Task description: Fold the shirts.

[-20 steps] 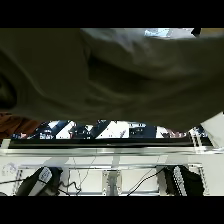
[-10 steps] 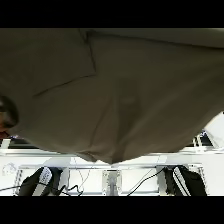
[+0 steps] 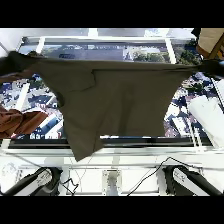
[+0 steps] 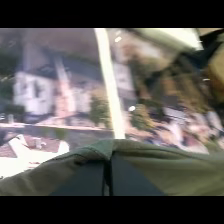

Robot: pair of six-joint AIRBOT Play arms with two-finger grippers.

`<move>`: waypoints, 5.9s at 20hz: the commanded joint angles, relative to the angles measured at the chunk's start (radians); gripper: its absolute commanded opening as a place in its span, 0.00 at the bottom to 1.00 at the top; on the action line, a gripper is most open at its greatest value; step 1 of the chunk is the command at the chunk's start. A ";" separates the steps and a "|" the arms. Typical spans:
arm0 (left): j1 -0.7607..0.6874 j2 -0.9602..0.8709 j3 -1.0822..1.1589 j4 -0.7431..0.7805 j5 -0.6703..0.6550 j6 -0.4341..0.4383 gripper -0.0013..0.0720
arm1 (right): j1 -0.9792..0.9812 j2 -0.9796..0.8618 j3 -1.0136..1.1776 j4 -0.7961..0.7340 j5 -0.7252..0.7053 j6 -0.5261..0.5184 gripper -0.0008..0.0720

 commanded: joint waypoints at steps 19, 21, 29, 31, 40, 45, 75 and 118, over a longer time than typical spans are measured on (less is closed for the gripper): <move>-0.019 -0.348 -0.025 0.220 -0.024 -0.095 0.03 | 0.189 -0.558 -0.039 0.024 -0.441 -0.002 0.04; -0.019 -0.349 -0.026 0.336 -0.117 -0.160 0.03 | 0.189 -0.558 -0.039 -0.002 -0.399 -0.001 0.04; -0.020 -0.349 -0.160 0.396 -0.110 -0.182 0.03 | 0.190 -0.586 -0.039 -0.043 -0.224 0.001 0.04; -0.020 -0.349 -0.167 0.398 -0.102 -0.179 0.06 | 0.191 -0.589 -0.039 -0.040 -0.219 0.003 0.06; -0.018 -0.348 -0.074 0.478 -0.095 -0.159 0.62 | 0.189 -0.565 0.007 -0.090 -0.143 0.002 0.40; -0.018 -0.343 0.328 0.478 -0.207 -0.146 0.63 | 0.189 -0.457 0.164 -0.291 -0.007 0.002 0.40; -0.019 0.498 -0.931 0.304 -0.294 -0.275 0.87 | 0.189 0.431 -0.357 -0.437 0.072 0.010 0.39; -0.305 0.348 -0.703 0.181 -0.066 -0.237 0.03 | -0.007 0.047 -0.612 -0.109 0.047 0.047 0.54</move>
